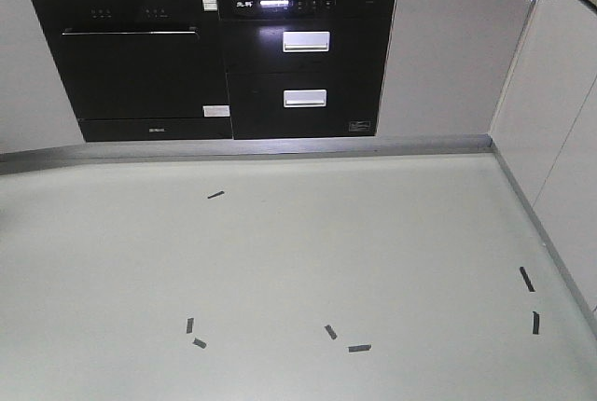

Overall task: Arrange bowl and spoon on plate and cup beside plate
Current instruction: 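Drive the base toward the counter holding the spoon and bowl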

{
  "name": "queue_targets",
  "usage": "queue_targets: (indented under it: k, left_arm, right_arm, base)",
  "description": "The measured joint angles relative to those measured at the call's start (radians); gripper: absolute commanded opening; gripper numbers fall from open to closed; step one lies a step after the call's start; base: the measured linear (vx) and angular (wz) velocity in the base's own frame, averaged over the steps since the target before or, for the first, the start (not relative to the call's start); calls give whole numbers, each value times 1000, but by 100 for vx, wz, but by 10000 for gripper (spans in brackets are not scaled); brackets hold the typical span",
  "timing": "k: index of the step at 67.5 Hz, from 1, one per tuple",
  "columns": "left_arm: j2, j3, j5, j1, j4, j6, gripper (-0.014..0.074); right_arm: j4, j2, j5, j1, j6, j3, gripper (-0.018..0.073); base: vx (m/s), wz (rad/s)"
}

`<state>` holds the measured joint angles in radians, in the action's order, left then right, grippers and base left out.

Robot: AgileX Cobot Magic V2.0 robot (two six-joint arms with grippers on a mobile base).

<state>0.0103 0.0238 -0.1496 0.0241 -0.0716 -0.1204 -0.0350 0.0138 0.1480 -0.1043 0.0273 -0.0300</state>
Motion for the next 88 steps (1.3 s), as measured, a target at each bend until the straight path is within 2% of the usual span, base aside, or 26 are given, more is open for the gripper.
queue_targets:
  k: [88]
  left_arm:
    - [0, 0, 0, 0, 0, 0, -6]
  right_arm:
    - [0, 0, 0, 0, 0, 0, -6]
  base:
    - [9, -2]
